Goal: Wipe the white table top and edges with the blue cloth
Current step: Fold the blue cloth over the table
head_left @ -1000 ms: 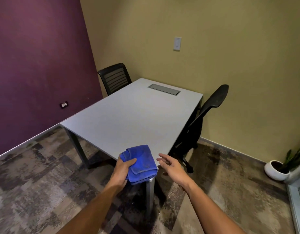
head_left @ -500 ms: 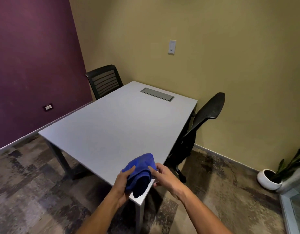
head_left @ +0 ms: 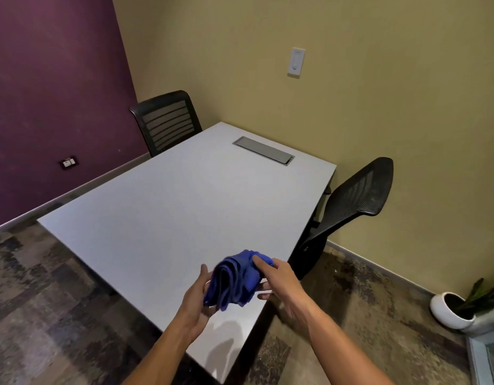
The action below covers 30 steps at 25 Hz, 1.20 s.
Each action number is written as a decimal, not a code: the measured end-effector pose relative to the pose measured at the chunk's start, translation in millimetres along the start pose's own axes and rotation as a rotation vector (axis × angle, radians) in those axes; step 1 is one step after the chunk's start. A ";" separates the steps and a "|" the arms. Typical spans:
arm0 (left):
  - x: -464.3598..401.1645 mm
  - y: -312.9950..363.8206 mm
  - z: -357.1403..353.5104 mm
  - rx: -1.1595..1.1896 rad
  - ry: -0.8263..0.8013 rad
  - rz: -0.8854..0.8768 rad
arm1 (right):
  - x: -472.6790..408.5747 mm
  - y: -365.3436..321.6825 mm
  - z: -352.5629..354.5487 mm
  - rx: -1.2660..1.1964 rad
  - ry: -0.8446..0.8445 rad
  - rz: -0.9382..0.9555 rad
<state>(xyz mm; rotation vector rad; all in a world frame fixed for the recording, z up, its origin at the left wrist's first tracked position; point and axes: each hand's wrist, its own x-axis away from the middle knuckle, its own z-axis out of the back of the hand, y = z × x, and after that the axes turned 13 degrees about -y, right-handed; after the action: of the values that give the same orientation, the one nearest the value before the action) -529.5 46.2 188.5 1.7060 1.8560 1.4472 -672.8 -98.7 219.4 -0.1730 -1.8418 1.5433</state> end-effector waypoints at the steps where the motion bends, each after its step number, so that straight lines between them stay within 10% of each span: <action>1: -6.0 3.3 -3.2 -0.003 -0.029 -0.025 | -7.3 -3.8 7.0 0.026 -0.015 0.004; 21: -82.0 32.7 -101.8 -0.083 0.377 -0.316 | -133.2 -90.0 186.4 0.113 -0.480 0.155; 30: -86.5 40.1 -117.6 -0.203 0.939 -0.201 | -134.7 -119.9 149.6 0.292 -0.592 0.237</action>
<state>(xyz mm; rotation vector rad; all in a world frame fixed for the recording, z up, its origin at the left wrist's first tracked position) -564.4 -92.2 239.0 0.7228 2.0512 2.4786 -622.4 -322.9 265.2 0.2379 -2.0488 2.1816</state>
